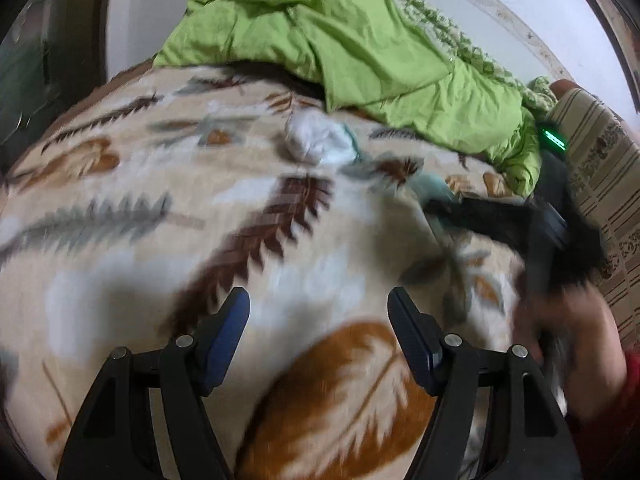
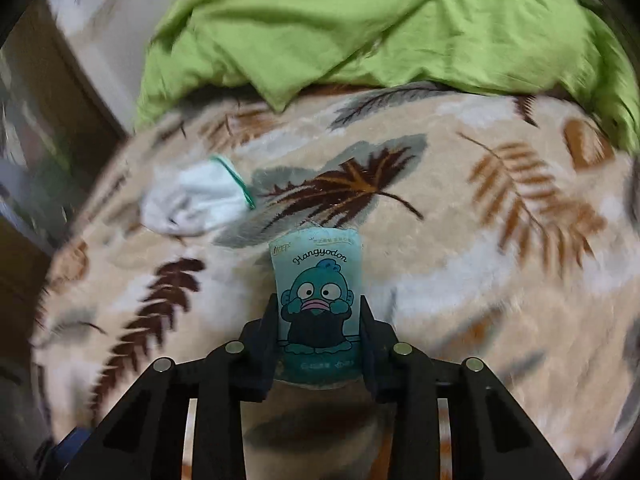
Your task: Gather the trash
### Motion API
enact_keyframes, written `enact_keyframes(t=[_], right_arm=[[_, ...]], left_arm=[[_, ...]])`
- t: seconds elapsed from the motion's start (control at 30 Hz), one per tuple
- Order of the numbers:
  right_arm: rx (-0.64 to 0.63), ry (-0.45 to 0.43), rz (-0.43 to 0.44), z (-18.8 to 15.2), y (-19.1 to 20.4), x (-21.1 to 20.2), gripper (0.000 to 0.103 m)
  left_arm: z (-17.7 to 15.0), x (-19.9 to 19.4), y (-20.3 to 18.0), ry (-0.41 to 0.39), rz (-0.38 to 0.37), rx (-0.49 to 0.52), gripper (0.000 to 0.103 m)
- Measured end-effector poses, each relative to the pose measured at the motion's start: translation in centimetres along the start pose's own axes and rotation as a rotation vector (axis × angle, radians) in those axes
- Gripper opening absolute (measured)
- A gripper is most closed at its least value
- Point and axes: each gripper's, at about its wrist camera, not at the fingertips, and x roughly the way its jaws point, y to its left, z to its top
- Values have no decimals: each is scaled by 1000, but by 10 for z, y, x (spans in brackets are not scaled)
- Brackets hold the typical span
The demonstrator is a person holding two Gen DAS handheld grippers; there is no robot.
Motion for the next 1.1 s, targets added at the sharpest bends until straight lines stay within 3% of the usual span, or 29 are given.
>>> enact_keyframes(t=[0.13, 0.2, 0.27, 0.43, 0.53, 0.57, 0.6, 0.67, 0.8, 1.1], right_arm=[[46, -54, 39, -33, 3, -53, 36], [72, -57, 72, -57, 3, -76, 36], [89, -66, 97, -74, 2, -90, 36], [132, -120, 120, -96, -4, -104, 36], [135, -132, 122, -93, -5, -100, 36], [137, -128, 124, -93, -6, -98, 36], [140, -123, 123, -95, -7, -97, 36], [143, -112, 125, -96, -7, -94, 36], [114, -129, 104, -98, -4, -99, 36], [66, -204, 40, -103, 4, -119, 36]], left_arm=[[45, 17, -4, -24, -16, 19, 71], [70, 35, -7, -18, -20, 47, 76], [91, 57, -6, -18, 6, 42, 76], [121, 122, 9, 72, 45, 12, 76], [131, 148, 20, 76, 52, -45, 75], [133, 153, 21, 64, 45, -54, 60], [134, 159, 21, 67, 37, -54, 33], [133, 164, 21, 89, 23, -68, 29], [118, 143, 8, 52, 8, -22, 19], [59, 37, -15, -43, -48, 14, 19]])
